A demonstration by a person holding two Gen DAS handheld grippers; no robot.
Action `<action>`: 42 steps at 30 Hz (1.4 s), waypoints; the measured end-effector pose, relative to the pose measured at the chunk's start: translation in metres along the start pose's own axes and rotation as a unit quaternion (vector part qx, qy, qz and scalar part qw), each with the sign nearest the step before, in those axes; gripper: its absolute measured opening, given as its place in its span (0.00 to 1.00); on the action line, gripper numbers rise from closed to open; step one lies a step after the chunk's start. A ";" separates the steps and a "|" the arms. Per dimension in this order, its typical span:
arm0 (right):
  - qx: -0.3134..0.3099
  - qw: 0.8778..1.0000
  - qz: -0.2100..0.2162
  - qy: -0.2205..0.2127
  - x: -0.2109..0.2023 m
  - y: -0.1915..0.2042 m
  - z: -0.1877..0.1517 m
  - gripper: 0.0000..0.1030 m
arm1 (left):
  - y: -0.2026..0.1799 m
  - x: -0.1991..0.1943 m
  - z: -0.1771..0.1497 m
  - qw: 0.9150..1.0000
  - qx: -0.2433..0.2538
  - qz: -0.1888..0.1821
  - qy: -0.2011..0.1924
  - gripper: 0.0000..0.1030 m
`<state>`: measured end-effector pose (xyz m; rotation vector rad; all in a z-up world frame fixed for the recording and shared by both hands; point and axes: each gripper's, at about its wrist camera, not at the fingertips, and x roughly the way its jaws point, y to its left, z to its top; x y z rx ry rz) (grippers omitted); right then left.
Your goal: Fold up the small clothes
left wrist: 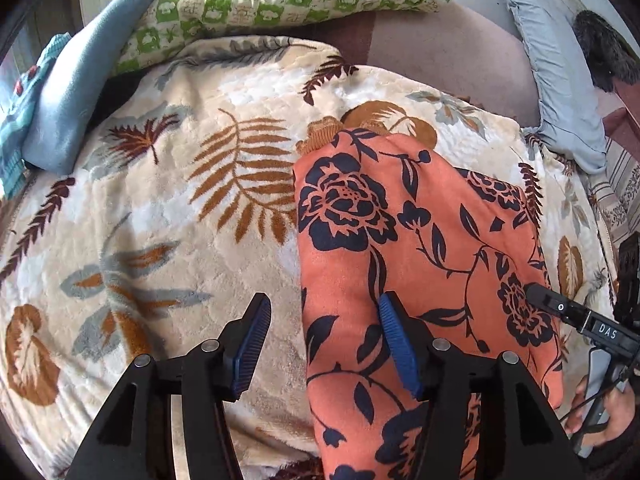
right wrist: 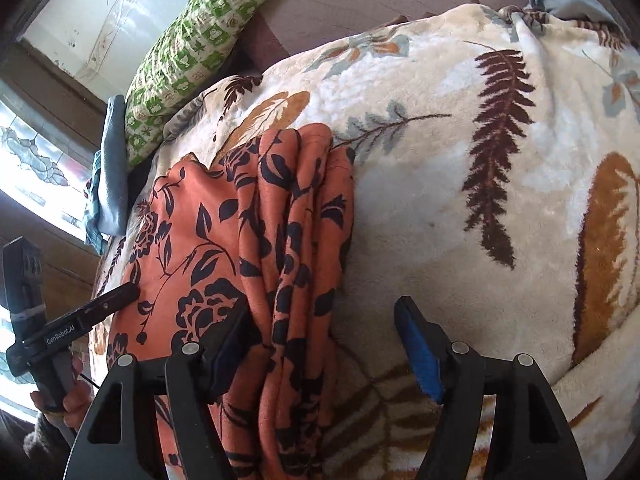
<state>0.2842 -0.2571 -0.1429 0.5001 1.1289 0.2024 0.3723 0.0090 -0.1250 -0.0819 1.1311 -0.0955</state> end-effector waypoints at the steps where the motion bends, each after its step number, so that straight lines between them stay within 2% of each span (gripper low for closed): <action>1: 0.000 1.000 -0.009 -0.003 -0.006 0.003 -0.002 0.72 | -0.003 -0.010 -0.005 1.000 0.011 0.015 -0.012 0.55; 3: -0.006 0.999 -0.031 -0.002 -0.021 0.012 -0.007 0.72 | -0.011 -0.029 -0.016 0.998 0.033 0.046 -0.035 0.54; 5: -0.021 0.998 -0.063 0.004 -0.035 0.023 -0.015 0.72 | -0.018 -0.042 -0.028 0.996 0.047 0.061 -0.046 0.55; 6: -0.031 0.996 -0.081 0.007 -0.043 0.030 -0.021 0.74 | -0.022 -0.048 -0.034 0.995 0.052 0.064 -0.049 0.55; 7: -0.040 0.994 -0.098 0.010 -0.050 0.036 -0.028 0.82 | -0.026 -0.053 -0.040 0.995 0.057 0.069 -0.051 0.55; 9: -0.057 0.990 -0.128 0.026 -0.062 0.046 -0.041 0.90 | -0.035 -0.067 -0.056 0.993 0.065 0.077 -0.060 0.55; 10: -0.066 0.987 -0.140 0.029 -0.069 0.050 -0.050 0.90 | -0.038 -0.075 -0.064 0.992 0.068 0.080 -0.066 0.55; 14: -0.103 0.983 -0.151 0.013 -0.098 0.065 -0.094 0.93 | -0.048 -0.109 -0.099 0.990 0.071 0.082 -0.089 0.55; 15: -0.111 0.981 -0.157 0.001 -0.105 0.068 -0.103 0.98 | -0.050 -0.117 -0.107 0.990 0.070 0.081 -0.094 0.55; 17: -0.125 0.977 -0.170 -0.023 -0.117 0.072 -0.119 1.00 | -0.055 -0.133 -0.125 0.989 0.076 0.077 -0.104 0.55; 22: -0.139 0.973 -0.174 -0.058 -0.137 0.077 -0.142 1.00 | -0.060 -0.166 -0.166 0.987 0.075 0.074 -0.122 0.56; 26: -0.160 0.968 -0.180 -0.067 -0.144 0.084 -0.153 1.00 | -0.054 -0.180 -0.185 0.990 0.061 0.054 -0.114 0.56; 30: -0.164 0.968 -0.176 -0.072 -0.149 0.088 -0.162 1.00 | -0.042 -0.186 -0.194 0.991 0.053 0.063 -0.108 0.56; 35: -0.174 0.964 -0.188 -0.076 -0.147 0.096 -0.167 1.00 | -0.029 -0.186 -0.191 0.991 0.040 0.095 -0.085 0.58; 42: -0.184 0.958 -0.201 -0.086 -0.152 0.110 -0.169 1.00 | -0.028 -0.189 -0.191 0.988 0.044 0.095 -0.115 0.58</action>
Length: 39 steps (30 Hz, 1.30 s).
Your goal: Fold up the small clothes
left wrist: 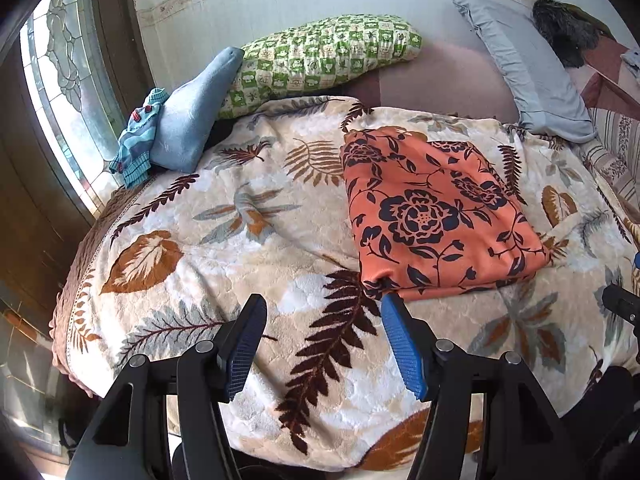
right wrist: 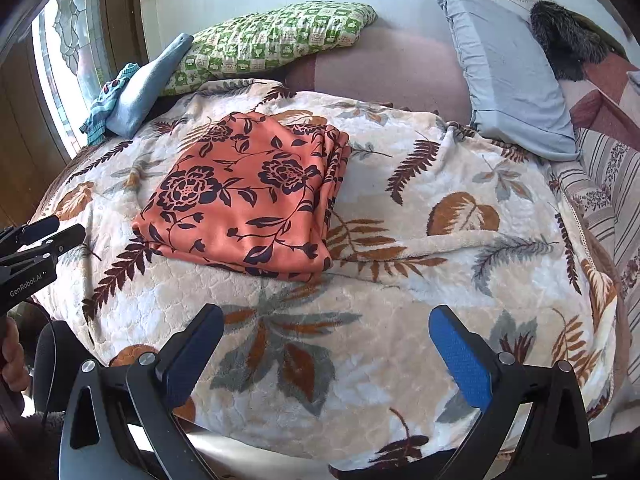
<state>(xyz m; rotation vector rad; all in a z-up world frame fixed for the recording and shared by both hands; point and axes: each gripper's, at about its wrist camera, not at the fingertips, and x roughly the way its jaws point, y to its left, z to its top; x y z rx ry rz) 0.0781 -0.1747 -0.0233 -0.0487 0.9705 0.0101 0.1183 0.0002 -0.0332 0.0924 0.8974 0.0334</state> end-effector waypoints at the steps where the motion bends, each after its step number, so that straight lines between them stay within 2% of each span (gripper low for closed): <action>1: -0.001 1.000 -0.001 -0.001 -0.001 0.000 0.001 1.00 | -0.001 0.000 -0.001 1.000 0.001 -0.003 -0.001 0.58; 8: -0.003 1.000 -0.016 -0.008 -0.006 0.000 0.003 1.00 | -0.008 -0.003 -0.006 0.999 0.022 -0.023 0.000 0.58; 16: -0.001 1.000 -0.030 -0.001 -0.001 -0.003 -0.005 1.00 | -0.013 -0.002 -0.005 0.998 0.019 -0.057 0.016 0.58; 28: 0.002 1.000 -0.030 -0.004 0.001 -0.010 -0.005 1.00 | -0.016 -0.006 -0.003 0.998 0.015 -0.060 0.009 0.58; 34: 0.002 1.000 -0.013 -0.001 0.002 -0.018 -0.007 1.00 | -0.009 -0.002 -0.001 0.999 0.036 -0.029 -0.004 0.58; 39: -0.007 1.000 -0.016 0.000 0.002 -0.014 -0.010 1.00 | 0.005 0.005 -0.006 0.998 0.026 -0.049 0.014 0.58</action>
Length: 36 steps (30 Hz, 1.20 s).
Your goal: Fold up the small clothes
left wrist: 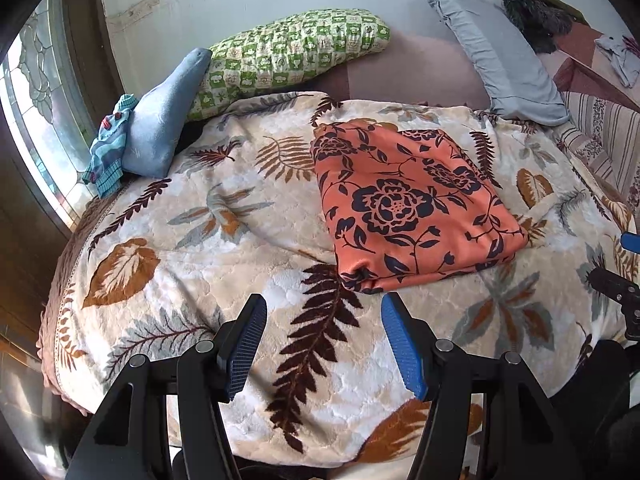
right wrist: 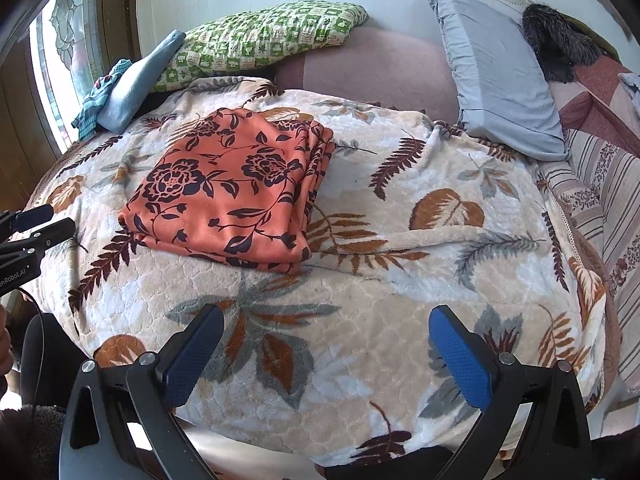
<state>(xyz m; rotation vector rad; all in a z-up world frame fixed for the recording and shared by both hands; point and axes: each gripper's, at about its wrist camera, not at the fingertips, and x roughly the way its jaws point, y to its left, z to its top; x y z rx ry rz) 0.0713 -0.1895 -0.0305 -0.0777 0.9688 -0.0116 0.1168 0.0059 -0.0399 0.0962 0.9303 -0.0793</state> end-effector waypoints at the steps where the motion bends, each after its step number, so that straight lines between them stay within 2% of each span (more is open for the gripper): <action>1: 0.002 1.000 0.002 0.001 0.000 0.000 0.000 1.00 | -0.001 0.002 -0.001 1.000 -0.005 -0.005 0.005 0.58; 6: 0.008 1.000 0.001 0.002 0.000 -0.003 -0.002 1.00 | -0.025 0.008 -0.004 0.999 0.012 -0.021 0.025 0.58; 11: 0.026 1.000 -0.002 0.001 -0.002 -0.013 -0.006 1.00 | -0.048 0.002 0.004 0.999 0.031 -0.030 0.018 0.58; 18: 0.039 0.999 -0.006 -0.001 -0.003 -0.024 -0.006 1.00 | -0.056 -0.009 0.007 0.999 0.029 -0.028 0.000 0.58; 36: 0.043 0.999 -0.005 -0.004 -0.005 -0.029 -0.008 1.00 | -0.069 -0.019 0.006 0.998 0.044 -0.041 -0.002 0.58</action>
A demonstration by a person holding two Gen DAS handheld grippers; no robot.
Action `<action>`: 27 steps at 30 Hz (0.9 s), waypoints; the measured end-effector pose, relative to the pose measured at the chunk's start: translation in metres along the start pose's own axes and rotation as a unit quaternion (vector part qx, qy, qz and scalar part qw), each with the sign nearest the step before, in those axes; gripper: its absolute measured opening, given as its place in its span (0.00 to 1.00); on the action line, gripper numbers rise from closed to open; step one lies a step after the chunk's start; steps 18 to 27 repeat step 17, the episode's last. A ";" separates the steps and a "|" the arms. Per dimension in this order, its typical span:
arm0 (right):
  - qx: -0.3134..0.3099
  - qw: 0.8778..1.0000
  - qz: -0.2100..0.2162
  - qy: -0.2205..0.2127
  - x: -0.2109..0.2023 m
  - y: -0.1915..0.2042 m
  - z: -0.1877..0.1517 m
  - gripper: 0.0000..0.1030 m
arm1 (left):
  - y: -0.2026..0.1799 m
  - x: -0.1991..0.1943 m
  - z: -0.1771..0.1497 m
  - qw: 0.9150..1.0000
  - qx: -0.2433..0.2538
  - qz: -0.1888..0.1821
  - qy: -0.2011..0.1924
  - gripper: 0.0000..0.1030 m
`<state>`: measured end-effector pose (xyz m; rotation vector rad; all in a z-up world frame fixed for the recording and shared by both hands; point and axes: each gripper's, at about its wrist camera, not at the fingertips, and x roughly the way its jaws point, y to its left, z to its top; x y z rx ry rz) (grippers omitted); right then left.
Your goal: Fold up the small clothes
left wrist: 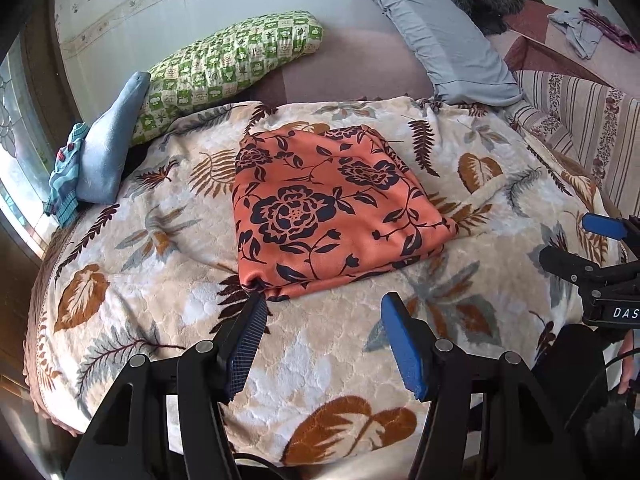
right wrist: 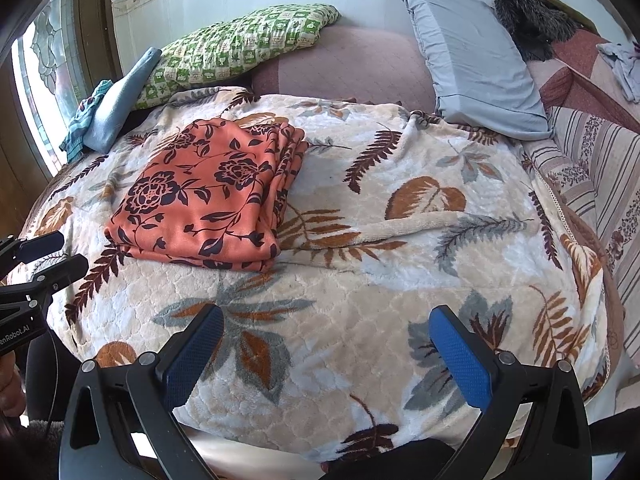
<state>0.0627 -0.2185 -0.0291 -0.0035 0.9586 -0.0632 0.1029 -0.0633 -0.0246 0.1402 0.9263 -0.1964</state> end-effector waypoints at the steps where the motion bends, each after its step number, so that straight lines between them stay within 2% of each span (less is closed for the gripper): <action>1: 0.000 1.000 0.000 0.000 0.000 0.000 0.000 1.00 | 0.000 0.000 0.000 1.000 0.000 -0.002 0.002 0.58; 8: -0.001 1.000 -0.002 0.001 0.000 0.000 -0.001 1.00 | -0.001 -0.003 0.006 1.000 -0.007 -0.020 0.002 0.58; 15: -0.006 1.000 -0.005 0.004 0.004 -0.002 0.001 1.00 | -0.007 -0.012 0.007 1.000 0.001 -0.009 -0.016 0.58; 27: -0.009 1.000 -0.006 0.003 0.004 -0.002 0.002 1.00 | -0.009 -0.012 0.007 1.000 0.005 -0.003 -0.018 0.58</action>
